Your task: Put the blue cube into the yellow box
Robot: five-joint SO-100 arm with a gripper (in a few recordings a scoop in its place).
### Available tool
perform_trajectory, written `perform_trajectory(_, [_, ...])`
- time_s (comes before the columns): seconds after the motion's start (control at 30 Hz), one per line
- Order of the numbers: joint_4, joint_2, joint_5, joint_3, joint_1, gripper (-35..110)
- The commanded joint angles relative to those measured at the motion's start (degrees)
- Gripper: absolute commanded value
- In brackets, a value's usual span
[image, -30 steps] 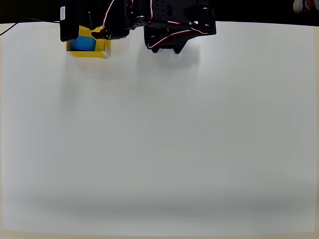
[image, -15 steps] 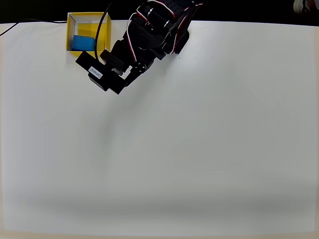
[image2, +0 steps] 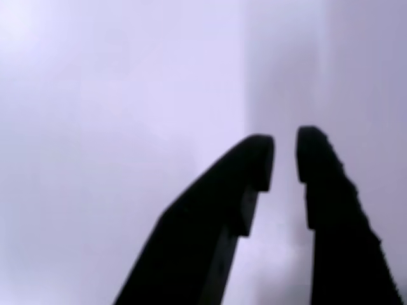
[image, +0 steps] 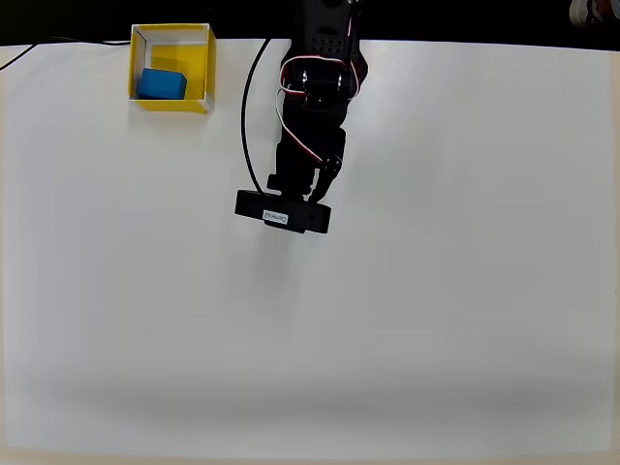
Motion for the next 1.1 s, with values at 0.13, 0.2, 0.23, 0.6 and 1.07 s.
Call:
perform_trajectory(0.13, [2.5, 4.2, -2.0, 4.9, -0.3, 0])
perform_trajectory(0.2, [3.3, 4.2, -2.4, 6.3, -0.3, 0])
perform_trajectory(0.23, [3.4, 4.2, -2.6, 7.3, -0.3, 0])
perform_trajectory(0.6, [14.8, 4.2, -7.4, 9.6, 0.1, 0])
perform_trajectory(1.07, [14.8, 4.1, -7.3, 9.6, 0.3, 1])
